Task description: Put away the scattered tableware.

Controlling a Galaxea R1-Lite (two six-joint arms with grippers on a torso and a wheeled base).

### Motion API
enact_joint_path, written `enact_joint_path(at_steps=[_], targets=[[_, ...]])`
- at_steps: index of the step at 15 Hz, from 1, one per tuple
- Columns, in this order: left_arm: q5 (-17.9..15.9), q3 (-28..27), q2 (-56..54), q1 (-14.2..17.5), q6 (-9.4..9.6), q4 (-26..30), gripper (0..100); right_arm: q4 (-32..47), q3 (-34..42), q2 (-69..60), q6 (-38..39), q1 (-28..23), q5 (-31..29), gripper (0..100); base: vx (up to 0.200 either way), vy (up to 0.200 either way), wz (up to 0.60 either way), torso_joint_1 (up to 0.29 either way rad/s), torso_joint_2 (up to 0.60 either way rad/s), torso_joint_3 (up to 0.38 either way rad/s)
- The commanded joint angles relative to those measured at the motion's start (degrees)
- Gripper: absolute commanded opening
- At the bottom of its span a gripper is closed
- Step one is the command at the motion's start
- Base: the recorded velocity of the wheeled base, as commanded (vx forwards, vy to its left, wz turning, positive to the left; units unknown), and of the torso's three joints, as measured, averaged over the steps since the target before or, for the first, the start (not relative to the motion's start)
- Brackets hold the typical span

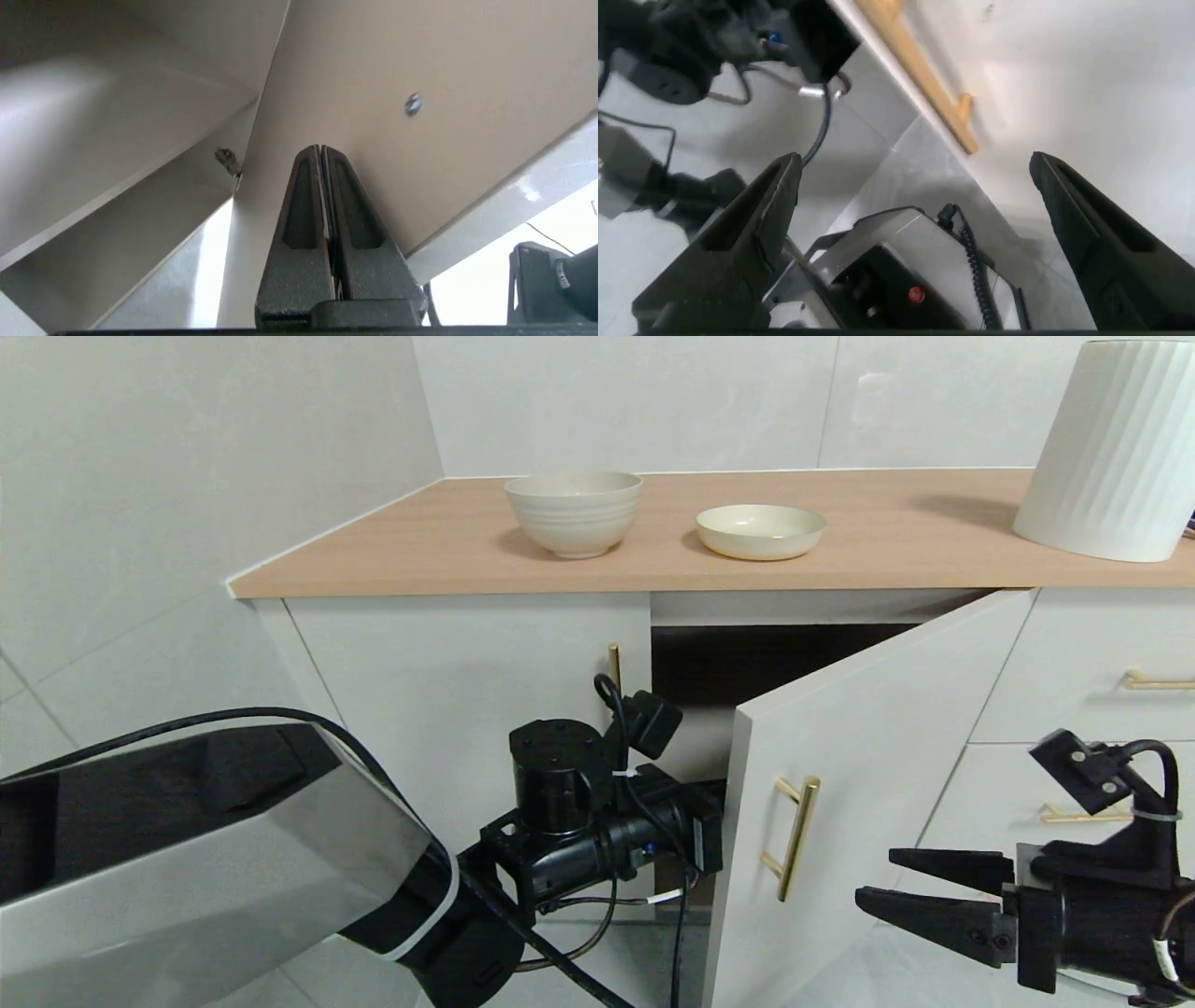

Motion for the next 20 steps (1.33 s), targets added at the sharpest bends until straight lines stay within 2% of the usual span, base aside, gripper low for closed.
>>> enact_joint_path(at_steps=[1, 2, 6, 8, 11, 16, 17, 20], targets=[[0.01, 0.11, -0.62, -0.24, -0.01, -0.1, 0, 0.21, 0.56, -4.37, -0.06, 0.14, 0.03, 100, 0.0, 0.0, 0.0, 0.0, 0.0, 0.0], [0.01, 0.2, -0.62, -0.5, -0.01, -0.1, 0, 0.21, 0.82, -4.72, -0.06, 0.14, 0.03, 100, 0.0, 0.0, 0.0, 0.0, 0.0, 0.0], [0.01, 0.02, -0.45, -0.59, -0.01, -0.02, 0, 0.21, 1.18, -4.54, -0.06, 0.84, 0.12, 100, -0.2, 0.0, 0.0, 0.002, 0.0, 0.001], [0.01, -1.73, 0.17, -0.77, -0.01, 1.13, 0, 0.21, 1.26, -4.46, -0.06, 0.84, 0.12, 100, -0.2, 0.0, 0.0, -0.005, 0.01, 0.002], [0.01, -5.69, 1.66, -0.94, -0.01, 4.29, 0, 0.21, 1.35, -4.46, -0.06, 1.02, 0.29, 100, 0.0, 0.0, 0.0, 0.0, 0.0, 0.0], [0.01, -10.08, 4.3, -0.94, -0.01, 6.4, 0, 0.21, 1.35, -4.02, -0.06, 1.02, 0.38, 100, 0.0, 0.0, 0.0, 0.0, 0.0, 0.0], [0.1, -13.34, 6.06, -0.77, -0.01, 8.51, 0, 0.21, 1.35, -4.02, -0.06, 1.02, 0.38, 100, 0.0, 0.0, 0.0, 0.0, 0.0, 0.0], [0.36, -13.6, 5.88, -0.86, -0.01, 8.95, 0, 0.21, 1.35, -4.11, -0.06, 1.02, 0.38, 100, 0.0, 0.0, 0.0, 0.0, 0.0, 0.0]])
